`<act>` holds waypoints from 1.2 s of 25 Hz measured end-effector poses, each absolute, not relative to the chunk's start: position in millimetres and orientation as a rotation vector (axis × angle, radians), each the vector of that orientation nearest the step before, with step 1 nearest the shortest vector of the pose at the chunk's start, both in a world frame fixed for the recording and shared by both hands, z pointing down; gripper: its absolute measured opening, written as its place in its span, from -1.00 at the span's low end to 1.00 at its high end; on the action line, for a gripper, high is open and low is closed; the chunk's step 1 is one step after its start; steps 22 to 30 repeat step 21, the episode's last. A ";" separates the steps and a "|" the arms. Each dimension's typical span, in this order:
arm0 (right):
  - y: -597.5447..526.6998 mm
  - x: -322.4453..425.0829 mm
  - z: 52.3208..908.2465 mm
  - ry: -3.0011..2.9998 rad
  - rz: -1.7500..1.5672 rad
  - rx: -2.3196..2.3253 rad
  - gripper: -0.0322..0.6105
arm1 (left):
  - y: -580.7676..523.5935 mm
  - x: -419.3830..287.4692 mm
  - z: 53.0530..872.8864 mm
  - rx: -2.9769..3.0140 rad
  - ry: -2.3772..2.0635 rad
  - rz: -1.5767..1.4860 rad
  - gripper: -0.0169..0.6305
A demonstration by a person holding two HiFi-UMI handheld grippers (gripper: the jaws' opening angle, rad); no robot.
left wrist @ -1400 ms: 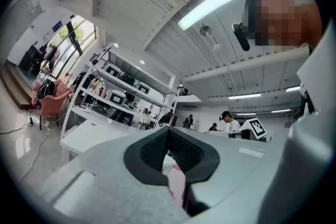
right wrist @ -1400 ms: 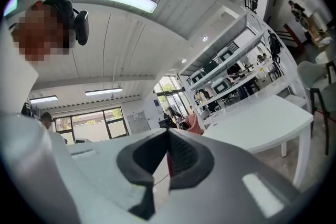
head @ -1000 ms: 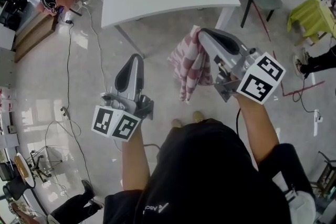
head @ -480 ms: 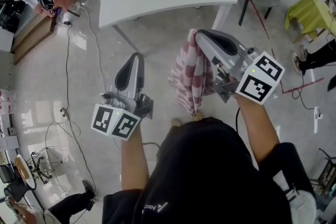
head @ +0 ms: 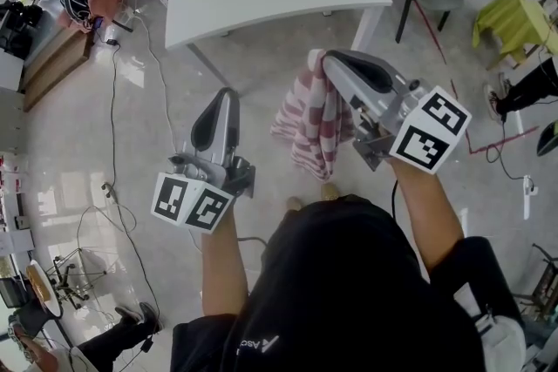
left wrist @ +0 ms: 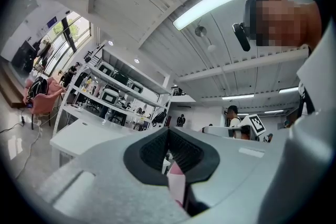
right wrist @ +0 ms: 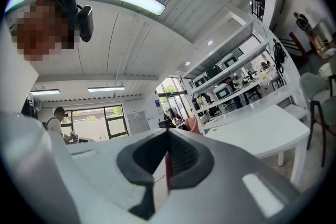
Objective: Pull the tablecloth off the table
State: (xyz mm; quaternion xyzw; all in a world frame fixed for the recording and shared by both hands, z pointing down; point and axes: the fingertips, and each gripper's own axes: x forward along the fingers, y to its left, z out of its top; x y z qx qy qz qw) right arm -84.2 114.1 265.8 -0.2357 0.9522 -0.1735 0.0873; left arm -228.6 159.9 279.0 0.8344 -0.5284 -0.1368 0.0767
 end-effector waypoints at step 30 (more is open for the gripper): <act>127.7 -80.3 263.5 2.823 -0.506 -0.727 -0.89 | 171.1 -223.5 275.6 2.520 -1.551 -0.418 -0.92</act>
